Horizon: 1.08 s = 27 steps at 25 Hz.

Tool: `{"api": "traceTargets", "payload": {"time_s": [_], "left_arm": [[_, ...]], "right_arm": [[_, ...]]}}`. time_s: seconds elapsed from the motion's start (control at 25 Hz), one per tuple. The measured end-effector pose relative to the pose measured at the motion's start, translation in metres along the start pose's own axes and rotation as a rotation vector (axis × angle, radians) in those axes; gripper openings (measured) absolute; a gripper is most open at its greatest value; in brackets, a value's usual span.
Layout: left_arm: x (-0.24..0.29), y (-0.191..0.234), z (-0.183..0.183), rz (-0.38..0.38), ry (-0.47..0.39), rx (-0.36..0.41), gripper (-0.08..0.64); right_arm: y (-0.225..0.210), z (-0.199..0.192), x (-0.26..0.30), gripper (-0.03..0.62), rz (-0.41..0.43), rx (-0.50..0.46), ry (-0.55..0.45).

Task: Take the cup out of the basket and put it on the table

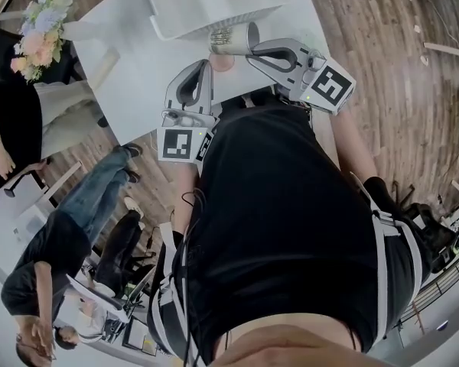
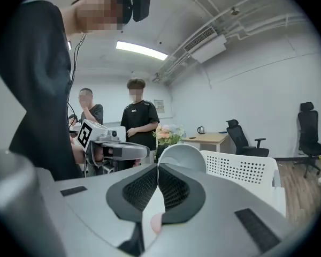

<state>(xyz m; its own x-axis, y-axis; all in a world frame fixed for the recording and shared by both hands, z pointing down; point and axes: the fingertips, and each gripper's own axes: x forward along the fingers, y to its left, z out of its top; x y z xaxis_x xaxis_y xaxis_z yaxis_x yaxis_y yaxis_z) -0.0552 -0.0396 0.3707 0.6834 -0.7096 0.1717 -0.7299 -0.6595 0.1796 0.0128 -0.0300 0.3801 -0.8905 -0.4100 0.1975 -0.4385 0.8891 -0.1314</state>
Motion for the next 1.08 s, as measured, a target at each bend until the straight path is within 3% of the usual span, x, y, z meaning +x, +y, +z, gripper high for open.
{"api": "traceTargets", "payload": {"time_s": [0.2,0.56,1.08], "left_arm": [[-0.001,-0.004,0.003,-0.008,0.002,0.017,0.020],[-0.003,-0.009,0.006,-0.008,-0.004,0.026,0.020],[-0.003,-0.009,0.005,-0.016,-0.005,0.030,0.020]], "right_arm": [[0.003,0.000,-0.003,0.023,-0.039,0.034,-0.046],[0.004,0.006,-0.007,0.023,-0.016,0.059,-0.096],[0.007,0.003,-0.007,0.023,-0.003,0.016,-0.071]]}}
